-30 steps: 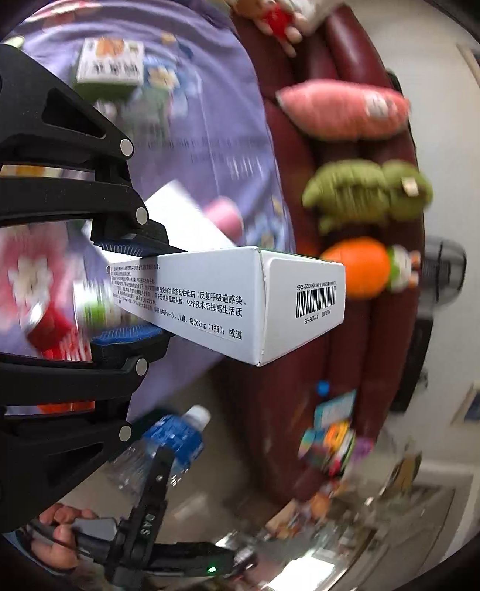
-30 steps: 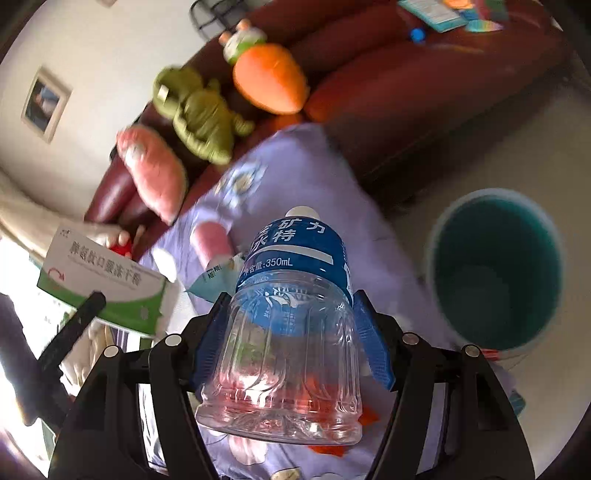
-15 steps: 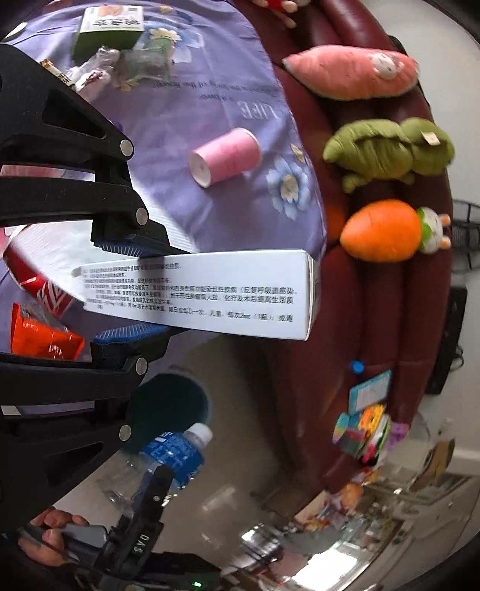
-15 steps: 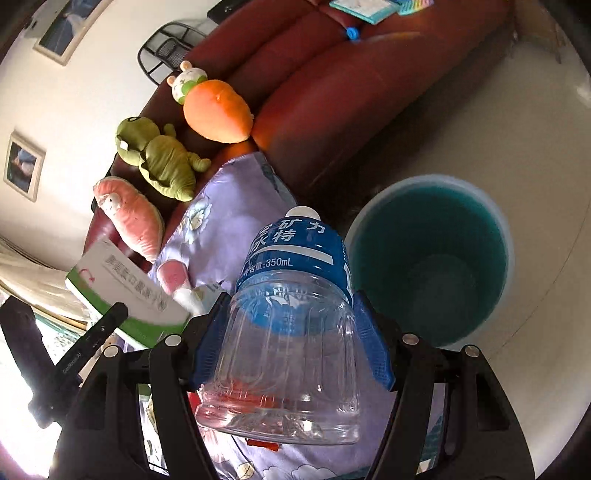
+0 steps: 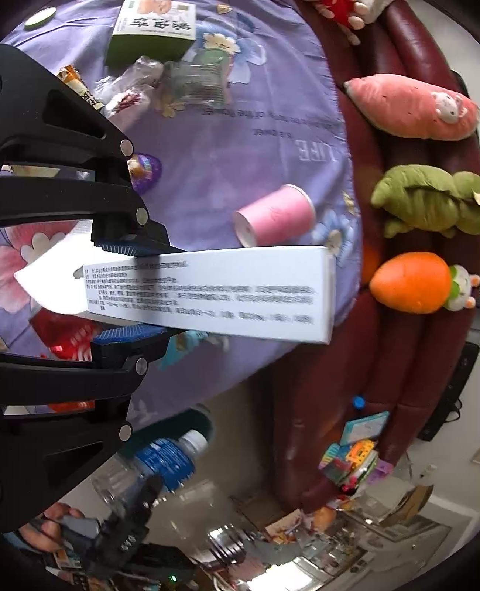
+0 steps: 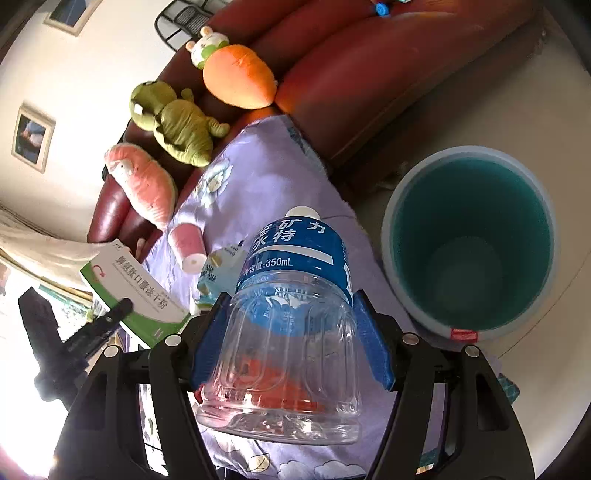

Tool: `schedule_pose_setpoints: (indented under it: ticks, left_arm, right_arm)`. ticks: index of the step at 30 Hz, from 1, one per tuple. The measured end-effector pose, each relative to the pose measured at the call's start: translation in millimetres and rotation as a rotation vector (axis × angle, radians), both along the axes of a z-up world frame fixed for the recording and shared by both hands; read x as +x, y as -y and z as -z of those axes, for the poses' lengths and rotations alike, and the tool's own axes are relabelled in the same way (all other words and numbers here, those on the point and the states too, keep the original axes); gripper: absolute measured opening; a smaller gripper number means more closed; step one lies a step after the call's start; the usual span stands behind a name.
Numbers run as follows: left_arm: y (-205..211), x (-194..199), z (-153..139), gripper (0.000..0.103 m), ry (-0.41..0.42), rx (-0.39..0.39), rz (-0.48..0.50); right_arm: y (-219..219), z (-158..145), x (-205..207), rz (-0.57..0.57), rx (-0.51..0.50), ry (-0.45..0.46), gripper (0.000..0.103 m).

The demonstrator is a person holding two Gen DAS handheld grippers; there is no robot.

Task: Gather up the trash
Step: 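Carry both items over the teal bin and open the left tool to drop the box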

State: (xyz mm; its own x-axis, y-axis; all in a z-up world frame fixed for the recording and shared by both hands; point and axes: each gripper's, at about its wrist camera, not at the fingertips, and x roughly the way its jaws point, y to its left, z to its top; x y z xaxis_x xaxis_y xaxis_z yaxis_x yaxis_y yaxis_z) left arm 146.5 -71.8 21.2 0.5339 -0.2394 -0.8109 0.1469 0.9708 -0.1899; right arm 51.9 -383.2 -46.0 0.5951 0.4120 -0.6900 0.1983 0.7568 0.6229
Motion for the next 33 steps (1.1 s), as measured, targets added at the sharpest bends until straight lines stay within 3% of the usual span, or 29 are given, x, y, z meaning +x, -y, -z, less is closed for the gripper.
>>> schedule_pose_setpoints:
  ticks: [1,2,3,7,11,15,17,20,25,33]
  left_arm:
    - [-2.9,-1.3,2.0,0.032,0.016,0.046,-0.023]
    - [-2.8,-6.9,1.9,0.032,0.067,0.15,-0.055]
    - [-4.3,-11.4,1.3,0.032,0.092,0.187,-0.059]
    - [-35.5,-14.3,2.4,0.032,0.07,0.117,-0.083]
    - [-77.5,-13.7,2.7,0.032,0.032,-0.027,-0.147]
    - [-99.7,-28.3,-22.3,0.032,0.096,-0.097,-0.184]
    - [-107.2,-36.2,-39.1,0.032,0.166,-0.047,-0.214]
    - [-113.2,-42.4,-49.0,0.032,0.154,-0.128,-0.178]
    - [-83.1,-49.8,-68.0,0.032,0.173,-0.183,-0.074]
    - [64.6,-35.6,-66.5,0.032,0.119,-0.197,0.205]
  right_arm:
    - [-2.7,-1.5,0.0,-0.001,-0.006,0.0,0.063]
    - [-5.3,-3.2,0.4,-0.003,-0.011,0.001,0.063]
    - [-8.0,-5.1,1.1,-0.005,-0.019,0.002,0.063]
    - [-18.6,-10.2,0.7,-0.015,-0.039,0.001,0.063]
    - [-37.5,-18.0,2.8,-0.051,-0.062,0.008,0.063]
    - [-59.3,-27.6,6.4,-0.089,-0.09,0.02,0.063]
    - [-67.6,-30.8,8.3,-0.1,-0.096,0.023,0.063]
    - [-77.4,-37.2,10.3,-0.107,-0.105,0.033,0.063]
    - [-68.1,-51.1,5.8,-0.073,-0.121,0.06,0.063]
    - [29.0,-52.7,-33.3,0.151,-0.103,0.084,0.063]
